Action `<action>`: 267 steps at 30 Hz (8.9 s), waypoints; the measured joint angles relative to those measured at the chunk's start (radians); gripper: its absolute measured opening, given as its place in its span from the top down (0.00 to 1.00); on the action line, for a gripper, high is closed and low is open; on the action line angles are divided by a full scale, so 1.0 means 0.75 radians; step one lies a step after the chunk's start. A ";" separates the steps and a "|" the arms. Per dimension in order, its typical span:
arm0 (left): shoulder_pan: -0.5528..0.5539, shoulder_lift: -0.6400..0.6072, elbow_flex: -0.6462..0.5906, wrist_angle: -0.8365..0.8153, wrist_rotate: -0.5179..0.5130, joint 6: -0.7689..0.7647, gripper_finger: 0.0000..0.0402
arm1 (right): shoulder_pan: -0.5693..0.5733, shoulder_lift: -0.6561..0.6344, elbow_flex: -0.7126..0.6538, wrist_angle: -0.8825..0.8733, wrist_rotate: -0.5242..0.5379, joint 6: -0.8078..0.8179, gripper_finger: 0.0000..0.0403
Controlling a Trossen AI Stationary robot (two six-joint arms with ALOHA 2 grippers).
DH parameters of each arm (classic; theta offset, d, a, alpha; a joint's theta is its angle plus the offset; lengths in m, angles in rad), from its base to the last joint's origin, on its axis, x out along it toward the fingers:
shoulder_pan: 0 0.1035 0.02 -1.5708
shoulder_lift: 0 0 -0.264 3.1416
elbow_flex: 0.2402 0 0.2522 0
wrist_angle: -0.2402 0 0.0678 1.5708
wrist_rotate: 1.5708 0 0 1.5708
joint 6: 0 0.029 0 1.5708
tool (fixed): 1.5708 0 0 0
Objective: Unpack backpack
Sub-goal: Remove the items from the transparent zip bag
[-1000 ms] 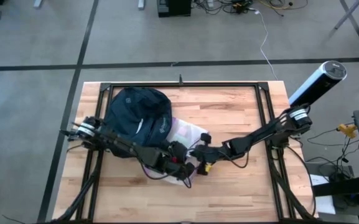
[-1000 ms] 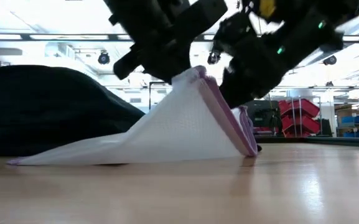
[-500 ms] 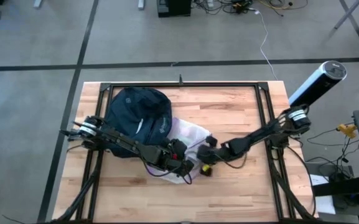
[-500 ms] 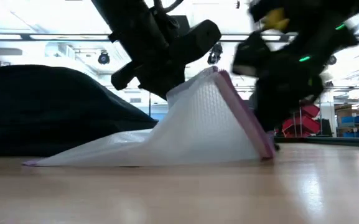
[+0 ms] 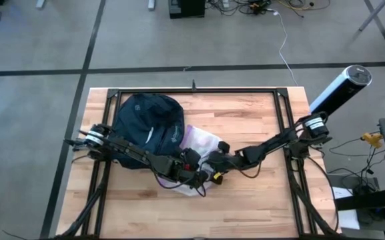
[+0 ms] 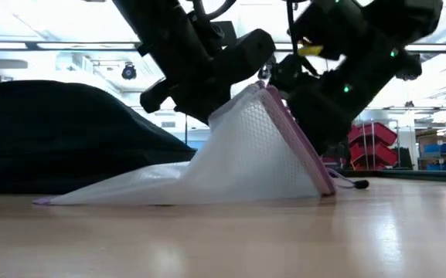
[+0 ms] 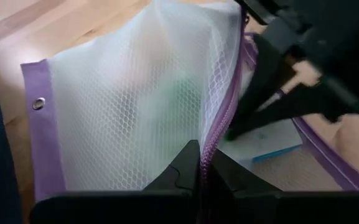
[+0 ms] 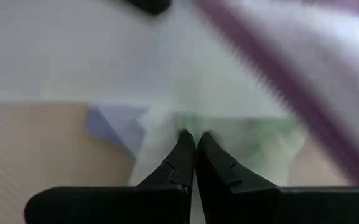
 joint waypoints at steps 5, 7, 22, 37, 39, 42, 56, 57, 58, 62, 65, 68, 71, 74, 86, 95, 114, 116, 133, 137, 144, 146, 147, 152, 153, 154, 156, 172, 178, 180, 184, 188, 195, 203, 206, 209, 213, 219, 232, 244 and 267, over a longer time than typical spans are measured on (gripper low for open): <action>0.008 0.000 -0.071 0.068 -0.011 -0.006 1.00 | 0.078 -0.127 -0.001 -0.382 -0.104 0.059 1.00; 0.011 0.000 -0.097 0.102 -0.012 -0.011 1.00 | 0.110 -0.201 -0.010 -0.555 -0.131 0.088 1.00; 0.021 0.001 -0.159 0.248 -0.011 0.007 1.00 | 0.021 -0.301 -0.024 -0.264 0.042 -0.047 1.00; 0.053 0.002 -0.171 0.244 -0.001 0.041 1.00 | 0.144 -0.331 -0.021 -0.714 -0.222 0.130 1.00; 0.061 0.002 -0.173 0.238 -0.001 0.049 1.00 | 0.163 -0.414 -0.028 -0.775 -0.232 0.162 1.00; 0.071 0.002 -0.173 0.250 -0.001 0.083 1.00 | 0.169 -0.501 -0.024 -0.699 -0.115 0.183 1.00; 0.079 0.034 -0.174 0.626 0.002 0.505 1.00 | 0.118 -0.183 -0.023 -0.481 -0.167 0.085 1.00; 0.081 0.045 -0.174 0.646 0.003 0.526 1.00 | 0.135 -0.181 -0.022 -0.499 -0.203 0.063 1.00; 0.084 0.057 -0.174 0.646 0.005 0.537 1.00 | 0.154 -0.184 -0.022 -0.524 -0.225 0.037 1.00; 0.114 0.140 -0.174 0.674 0.031 0.553 1.00 | 0.217 -0.285 -0.032 -0.605 -0.302 -0.131 1.00; 0.134 0.211 -0.172 0.756 0.065 0.568 1.00 | 0.227 -0.344 -0.036 -0.599 -0.275 -0.208 1.00; 0.151 0.269 -0.168 0.853 0.094 0.589 1.00 | 0.222 -0.365 -0.040 -0.590 -0.226 -0.236 1.00; 0.161 0.299 -0.166 0.904 0.105 0.594 1.00 | 0.213 -0.353 -0.051 -0.586 -0.146 -0.236 1.00; 0.165 0.308 -0.167 0.914 0.107 0.643 1.00 | 0.213 -0.282 -0.062 -0.571 -0.135 -0.235 1.00; 0.245 0.314 -0.168 0.882 0.145 0.694 1.00 | 0.357 -0.393 -0.072 -0.714 -0.413 -0.303 1.00; 0.259 0.313 -0.169 0.835 0.134 0.698 1.00 | 0.312 -0.332 -0.125 -0.506 -0.156 -0.262 1.00; 0.239 0.204 -0.165 0.750 0.215 0.872 1.00 | 0.349 -0.505 -0.141 -0.534 -0.073 -0.087 1.00; 0.221 0.141 -0.161 0.749 0.254 0.936 1.00 | 0.331 -0.480 -0.144 -0.522 -0.044 -0.103 1.00; 0.181 -0.015 -0.070 0.806 0.573 0.996 1.00 | 0.087 -0.230 -0.141 -0.342 0.374 -0.155 1.00; 0.181 -0.017 -0.058 0.783 0.545 0.987 1.00 | 0.042 -0.227 -0.141 -0.451 0.394 0.053 1.00; 0.176 -0.010 -0.065 0.680 0.499 0.973 1.00 | 0.034 -0.242 -0.145 -0.212 -0.429 -0.270 1.00; 0.180 -0.005 -0.066 0.669 0.491 0.972 1.00 | 0.046 -0.282 -0.144 -0.140 -0.477 -0.257 1.00; 0.181 0.001 -0.066 0.668 0.487 0.970 1.00 | 0.044 -0.308 -0.144 -0.124 -0.426 -0.249 1.00; 0.182 0.034 -0.067 0.664 0.480 0.925 1.00 | 0.031 -0.325 -0.146 -0.151 -0.042 -0.219 1.00; 0.181 0.036 -0.067 0.664 0.478 0.917 1.00 | 0.027 -0.320 -0.146 -0.138 -0.001 -0.221 1.00; 0.180 0.038 -0.067 0.665 0.476 0.905 1.00 | 0.022 -0.309 -0.144 -0.124 0.022 -0.224 1.00; 0.180 0.038 -0.068 0.663 0.442 0.897 1.00 | 0.018 -0.270 -0.144 -0.072 0.016 -0.239 1.00; 0.192 0.039 -0.096 0.470 0.357 0.831 1.00 | 0.110 -0.371 -0.090 -0.796 -0.044 -0.045 1.00; 0.193 0.039 -0.149 0.588 0.355 0.801 1.00 | 0.121 -0.563 -0.126 -0.463 -0.028 -0.066 1.00; 0.193 0.040 -0.159 0.668 0.355 0.801 1.00 | 0.113 -0.537 -0.139 -0.335 -0.029 -0.137 1.00; 0.193 0.050 -0.162 0.763 0.356 0.799 1.00 | 0.090 -0.410 -0.135 -0.181 -0.076 -0.216 1.00; 0.192 0.077 -0.166 0.768 0.356 0.768 1.00 | 0.088 -0.249 -0.134 -0.159 -0.122 -0.217 1.00; 0.176 0.236 -0.162 0.818 0.389 0.642 1.00 | 0.089 -0.199 -0.110 -0.358 -0.126 -0.084 1.00; 0.134 0.343 -0.156 0.894 0.406 0.504 1.00 | 0.089 -0.451 -0.105 -1.012 0.051 0.072 1.00; 0.131 0.332 -0.163 0.925 0.424 0.523 1.00 | 0.088 -0.533 -0.123 -0.867 0.046 0.049 1.00; 0.130 0.308 -0.168 0.933 0.432 0.557 1.00 | 0.084 -0.553 -0.134 -0.622 0.047 -0.026 1.00; 0.134 0.279 -0.171 0.909 0.435 0.586 1.00 | 0.033 -0.493 -0.142 -0.454 0.048 -0.090 1.00; 0.140 0.235 -0.175 0.851 0.411 0.612 1.00 | 0.005 -0.346 -0.142 -0.419 0.112 -0.079 1.00; 0.142 0.212 -0.172 0.768 0.382 0.613 1.00 | -0.022 -0.171 -0.117 -0.343 0.197 0.109 1.00; 0.144 0.187 -0.170 0.689 0.375 0.593 1.00 | 0.038 -0.611 -0.147 -0.568 0.033 0.144 1.00; 0.181 -0.297 -0.172 0.637 0.315 0.793 1.00 | 0.075 -0.190 -0.210 0.347 -0.035 -0.196 1.00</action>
